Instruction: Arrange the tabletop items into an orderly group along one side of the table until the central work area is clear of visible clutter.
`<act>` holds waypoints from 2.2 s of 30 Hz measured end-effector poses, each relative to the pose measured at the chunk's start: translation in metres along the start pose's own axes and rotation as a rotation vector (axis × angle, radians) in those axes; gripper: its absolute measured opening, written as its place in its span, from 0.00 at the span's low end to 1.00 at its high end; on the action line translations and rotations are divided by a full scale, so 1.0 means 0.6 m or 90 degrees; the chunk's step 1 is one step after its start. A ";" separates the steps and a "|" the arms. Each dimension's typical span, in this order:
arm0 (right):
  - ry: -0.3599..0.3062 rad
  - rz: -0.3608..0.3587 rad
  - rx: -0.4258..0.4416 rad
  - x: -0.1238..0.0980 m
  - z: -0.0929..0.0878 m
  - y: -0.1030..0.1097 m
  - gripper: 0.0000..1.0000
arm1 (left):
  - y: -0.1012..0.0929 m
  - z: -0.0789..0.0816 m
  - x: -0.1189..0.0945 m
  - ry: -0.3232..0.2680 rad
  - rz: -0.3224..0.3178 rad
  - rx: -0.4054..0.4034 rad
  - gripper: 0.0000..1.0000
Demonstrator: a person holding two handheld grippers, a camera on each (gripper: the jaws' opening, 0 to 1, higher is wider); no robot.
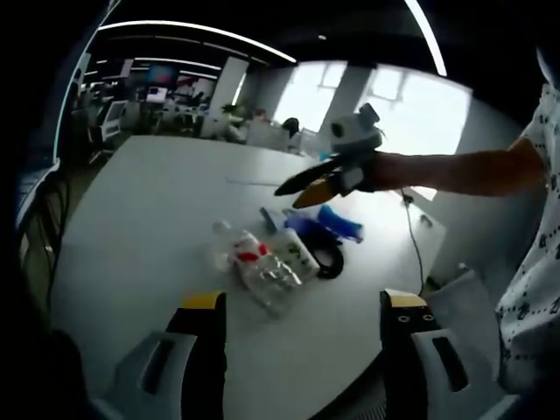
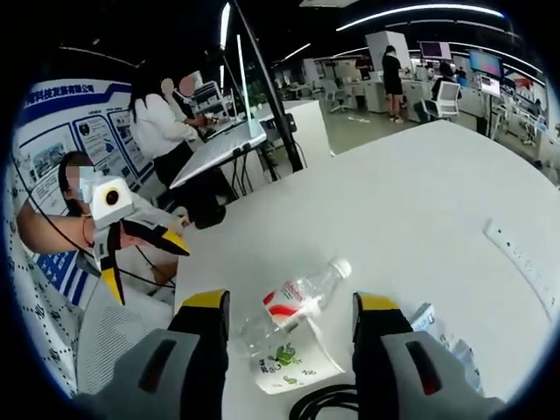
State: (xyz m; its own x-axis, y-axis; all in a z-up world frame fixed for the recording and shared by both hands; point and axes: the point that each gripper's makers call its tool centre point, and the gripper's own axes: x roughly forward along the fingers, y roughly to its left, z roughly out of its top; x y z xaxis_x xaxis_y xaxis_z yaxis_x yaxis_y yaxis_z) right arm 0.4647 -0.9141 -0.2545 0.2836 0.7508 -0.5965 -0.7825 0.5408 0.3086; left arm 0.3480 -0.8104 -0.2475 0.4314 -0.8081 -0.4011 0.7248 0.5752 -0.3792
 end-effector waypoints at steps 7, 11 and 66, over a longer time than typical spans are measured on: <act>-0.006 0.006 0.035 0.017 0.007 -0.012 0.53 | 0.004 -0.002 0.004 -0.001 -0.001 -0.006 0.68; -0.005 0.010 0.049 0.027 0.009 -0.015 0.52 | 0.005 -0.004 0.007 0.001 -0.003 -0.007 0.68; 0.007 0.040 0.316 0.134 -0.016 -0.090 0.41 | 0.032 -0.019 0.034 0.004 -0.007 -0.047 0.65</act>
State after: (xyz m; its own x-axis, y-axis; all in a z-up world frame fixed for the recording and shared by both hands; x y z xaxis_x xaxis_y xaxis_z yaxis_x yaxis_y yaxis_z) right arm 0.5247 -0.8865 -0.3260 0.2358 0.7852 -0.5726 -0.4389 0.6118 0.6581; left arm 0.3647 -0.8143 -0.2729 0.4207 -0.8137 -0.4012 0.6882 0.5744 -0.4433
